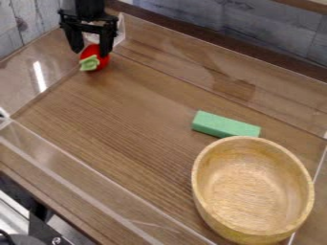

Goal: Move the red fruit to the right

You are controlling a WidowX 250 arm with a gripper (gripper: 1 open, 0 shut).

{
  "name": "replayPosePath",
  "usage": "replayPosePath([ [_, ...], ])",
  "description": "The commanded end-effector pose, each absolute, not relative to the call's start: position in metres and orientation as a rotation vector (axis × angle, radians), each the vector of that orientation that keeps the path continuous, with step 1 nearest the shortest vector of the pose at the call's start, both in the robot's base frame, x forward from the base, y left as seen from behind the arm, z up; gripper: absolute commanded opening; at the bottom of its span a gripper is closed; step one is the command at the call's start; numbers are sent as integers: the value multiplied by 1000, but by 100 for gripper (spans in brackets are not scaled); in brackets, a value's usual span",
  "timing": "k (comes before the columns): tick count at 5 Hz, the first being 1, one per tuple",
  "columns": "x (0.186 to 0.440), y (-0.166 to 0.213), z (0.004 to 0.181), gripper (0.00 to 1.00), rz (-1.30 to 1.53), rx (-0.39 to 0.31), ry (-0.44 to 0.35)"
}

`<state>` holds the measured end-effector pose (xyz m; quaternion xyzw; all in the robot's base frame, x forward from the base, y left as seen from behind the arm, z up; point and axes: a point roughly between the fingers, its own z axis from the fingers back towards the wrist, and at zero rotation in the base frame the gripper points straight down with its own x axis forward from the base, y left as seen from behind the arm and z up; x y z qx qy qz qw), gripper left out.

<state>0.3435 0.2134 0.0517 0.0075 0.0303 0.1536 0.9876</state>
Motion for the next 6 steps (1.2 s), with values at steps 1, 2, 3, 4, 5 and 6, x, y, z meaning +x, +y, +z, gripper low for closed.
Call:
replayPosePath([
  [1, 346, 216, 68, 0, 332, 42, 17],
  [2, 358, 200, 85, 0, 279, 14, -9],
  [3, 371, 181, 103, 0, 202, -18, -33],
  [4, 376, 150, 123, 0, 140, -47, -57],
  [5, 372, 118, 134, 0, 88, -68, -67],
  [6, 370, 96, 126, 0, 43, -85, -65],
])
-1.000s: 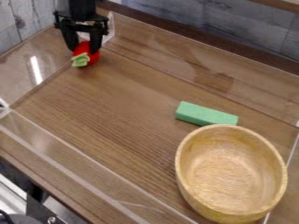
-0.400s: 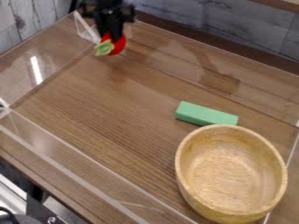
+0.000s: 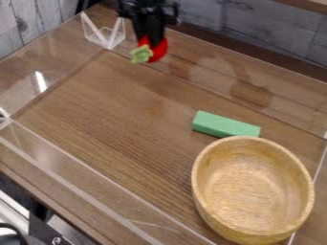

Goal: Move the red fruit to the right

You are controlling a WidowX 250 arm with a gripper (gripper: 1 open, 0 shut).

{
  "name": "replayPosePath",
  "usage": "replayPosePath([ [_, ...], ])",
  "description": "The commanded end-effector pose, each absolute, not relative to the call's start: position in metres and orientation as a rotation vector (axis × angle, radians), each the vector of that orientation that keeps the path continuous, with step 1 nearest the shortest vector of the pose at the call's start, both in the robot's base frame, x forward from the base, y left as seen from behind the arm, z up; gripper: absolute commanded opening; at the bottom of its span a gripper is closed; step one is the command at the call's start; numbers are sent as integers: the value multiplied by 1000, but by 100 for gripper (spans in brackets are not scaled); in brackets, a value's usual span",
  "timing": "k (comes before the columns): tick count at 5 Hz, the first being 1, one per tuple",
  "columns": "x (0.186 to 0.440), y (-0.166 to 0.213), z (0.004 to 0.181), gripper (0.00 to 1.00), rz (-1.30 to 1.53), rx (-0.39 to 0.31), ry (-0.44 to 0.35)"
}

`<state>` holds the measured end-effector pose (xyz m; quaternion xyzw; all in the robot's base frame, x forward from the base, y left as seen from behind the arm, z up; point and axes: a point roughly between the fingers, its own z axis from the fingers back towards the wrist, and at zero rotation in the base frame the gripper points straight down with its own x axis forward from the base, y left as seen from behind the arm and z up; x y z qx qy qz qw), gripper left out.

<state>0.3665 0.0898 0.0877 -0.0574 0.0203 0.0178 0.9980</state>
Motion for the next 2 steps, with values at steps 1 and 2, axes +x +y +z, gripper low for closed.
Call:
replayPosePath([
  [1, 373, 83, 109, 0, 39, -91, -56],
  [2, 373, 69, 103, 0, 81, -102, -59],
])
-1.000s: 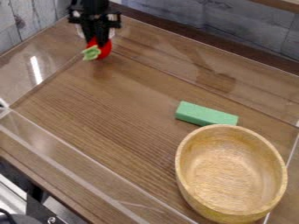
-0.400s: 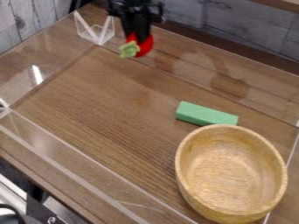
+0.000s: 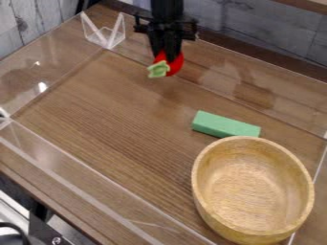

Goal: Move the red fruit to the right

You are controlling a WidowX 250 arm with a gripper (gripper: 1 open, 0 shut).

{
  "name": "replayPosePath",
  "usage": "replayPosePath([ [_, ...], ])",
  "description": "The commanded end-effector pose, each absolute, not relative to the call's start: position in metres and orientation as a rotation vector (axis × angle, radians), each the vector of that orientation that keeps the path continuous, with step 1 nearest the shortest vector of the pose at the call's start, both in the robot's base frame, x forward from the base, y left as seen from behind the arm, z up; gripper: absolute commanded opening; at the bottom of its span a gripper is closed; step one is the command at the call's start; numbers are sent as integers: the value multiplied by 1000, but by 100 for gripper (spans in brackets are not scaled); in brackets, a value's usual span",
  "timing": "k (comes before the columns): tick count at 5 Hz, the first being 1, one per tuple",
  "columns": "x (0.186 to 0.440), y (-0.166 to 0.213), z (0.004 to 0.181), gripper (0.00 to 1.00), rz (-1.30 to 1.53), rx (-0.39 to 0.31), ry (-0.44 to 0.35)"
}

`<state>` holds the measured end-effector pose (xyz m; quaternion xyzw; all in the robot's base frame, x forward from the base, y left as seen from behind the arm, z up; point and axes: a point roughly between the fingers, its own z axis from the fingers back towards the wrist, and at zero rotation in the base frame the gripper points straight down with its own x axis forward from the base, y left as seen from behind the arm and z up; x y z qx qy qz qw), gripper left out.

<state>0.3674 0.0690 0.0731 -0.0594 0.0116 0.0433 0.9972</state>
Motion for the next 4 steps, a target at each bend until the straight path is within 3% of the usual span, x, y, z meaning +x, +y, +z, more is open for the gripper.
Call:
replayPosePath([
  [1, 374, 62, 105, 0, 101, -118, -74],
  [4, 373, 67, 118, 0, 91, -142, -116],
])
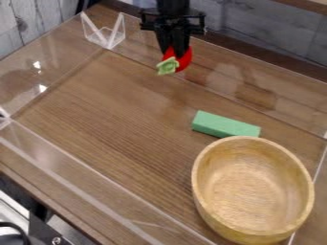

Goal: Move the red fruit to the right

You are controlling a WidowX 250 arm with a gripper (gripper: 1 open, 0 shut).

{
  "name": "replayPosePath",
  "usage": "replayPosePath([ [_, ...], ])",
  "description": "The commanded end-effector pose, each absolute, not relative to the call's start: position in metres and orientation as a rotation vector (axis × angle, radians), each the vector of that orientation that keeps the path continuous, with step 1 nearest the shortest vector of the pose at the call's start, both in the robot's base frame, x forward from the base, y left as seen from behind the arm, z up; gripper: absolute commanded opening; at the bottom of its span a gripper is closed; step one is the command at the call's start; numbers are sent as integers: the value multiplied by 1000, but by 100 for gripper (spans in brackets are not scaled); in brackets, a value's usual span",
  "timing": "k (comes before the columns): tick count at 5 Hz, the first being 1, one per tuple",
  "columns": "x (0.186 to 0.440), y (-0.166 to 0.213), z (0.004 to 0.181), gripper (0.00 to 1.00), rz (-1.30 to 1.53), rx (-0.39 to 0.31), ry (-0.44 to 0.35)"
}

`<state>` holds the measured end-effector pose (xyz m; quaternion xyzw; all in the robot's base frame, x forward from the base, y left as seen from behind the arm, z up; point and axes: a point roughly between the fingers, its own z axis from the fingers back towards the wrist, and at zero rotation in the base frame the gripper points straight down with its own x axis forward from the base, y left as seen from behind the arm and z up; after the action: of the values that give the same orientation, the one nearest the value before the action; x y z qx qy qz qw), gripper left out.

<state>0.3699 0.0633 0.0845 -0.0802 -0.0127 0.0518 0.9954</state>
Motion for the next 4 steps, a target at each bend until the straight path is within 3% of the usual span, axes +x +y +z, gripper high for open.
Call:
replayPosePath([
  [1, 371, 62, 121, 0, 74, -148, -119],
  [4, 374, 50, 96, 0, -30, -161, -125],
])
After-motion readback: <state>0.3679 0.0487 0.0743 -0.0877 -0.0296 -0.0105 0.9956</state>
